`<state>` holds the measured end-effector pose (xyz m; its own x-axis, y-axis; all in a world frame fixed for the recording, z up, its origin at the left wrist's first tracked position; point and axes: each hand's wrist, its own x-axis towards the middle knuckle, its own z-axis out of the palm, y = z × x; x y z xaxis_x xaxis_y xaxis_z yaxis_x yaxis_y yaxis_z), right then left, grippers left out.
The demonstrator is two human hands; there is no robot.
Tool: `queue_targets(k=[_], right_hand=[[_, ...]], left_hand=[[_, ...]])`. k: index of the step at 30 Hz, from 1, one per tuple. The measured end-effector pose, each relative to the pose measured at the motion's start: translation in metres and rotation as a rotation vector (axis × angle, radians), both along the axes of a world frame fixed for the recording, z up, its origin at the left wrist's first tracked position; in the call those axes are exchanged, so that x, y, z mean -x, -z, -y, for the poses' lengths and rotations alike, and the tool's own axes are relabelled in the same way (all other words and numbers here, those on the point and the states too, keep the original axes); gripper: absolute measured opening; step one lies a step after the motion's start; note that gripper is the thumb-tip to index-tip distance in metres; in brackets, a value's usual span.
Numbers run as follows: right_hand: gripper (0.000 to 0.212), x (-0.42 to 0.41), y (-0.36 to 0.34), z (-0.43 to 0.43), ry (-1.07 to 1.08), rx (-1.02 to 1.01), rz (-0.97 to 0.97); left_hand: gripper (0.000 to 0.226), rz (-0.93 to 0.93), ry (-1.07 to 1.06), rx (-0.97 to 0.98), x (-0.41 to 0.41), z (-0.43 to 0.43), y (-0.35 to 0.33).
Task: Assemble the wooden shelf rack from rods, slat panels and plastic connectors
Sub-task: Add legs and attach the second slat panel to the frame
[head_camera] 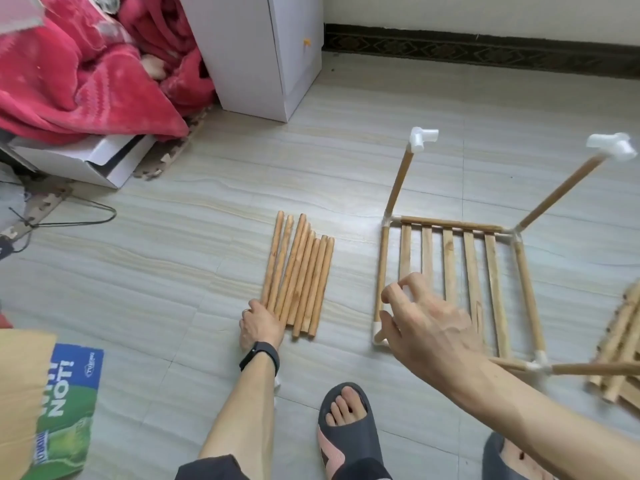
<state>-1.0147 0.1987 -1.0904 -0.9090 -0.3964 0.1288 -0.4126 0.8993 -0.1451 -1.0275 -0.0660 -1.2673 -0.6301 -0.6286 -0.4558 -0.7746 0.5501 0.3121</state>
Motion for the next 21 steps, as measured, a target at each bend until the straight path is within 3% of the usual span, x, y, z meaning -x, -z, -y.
queue_targets(k=[8, 12, 15, 18, 21], right_hand=[[0.015, 0.000, 0.001, -0.003, 0.010, 0.017, 0.040], [0.078, 0.006, -0.004, -0.019, 0.099, 0.085, -0.051], [0.107, -0.001, -0.010, -0.036, 0.386, 0.285, 0.125], [0.083, -0.020, -0.002, -0.045, 0.610, 0.482, 0.349], [0.053, -0.031, 0.015, -0.046, 0.748, 0.961, 0.578]], left_hand=[[0.043, 0.093, -0.021, -0.109, -0.001, 0.011, -0.002], [0.041, 0.027, -0.074, -0.178, -0.009, 0.016, -0.012], [0.037, -0.092, -0.090, -0.229, -0.020, 0.018, -0.029], [0.036, -0.166, -0.111, -0.250, -0.035, 0.020, -0.051], [0.034, -0.213, -0.150, -0.279, -0.045, 0.020, -0.076]])
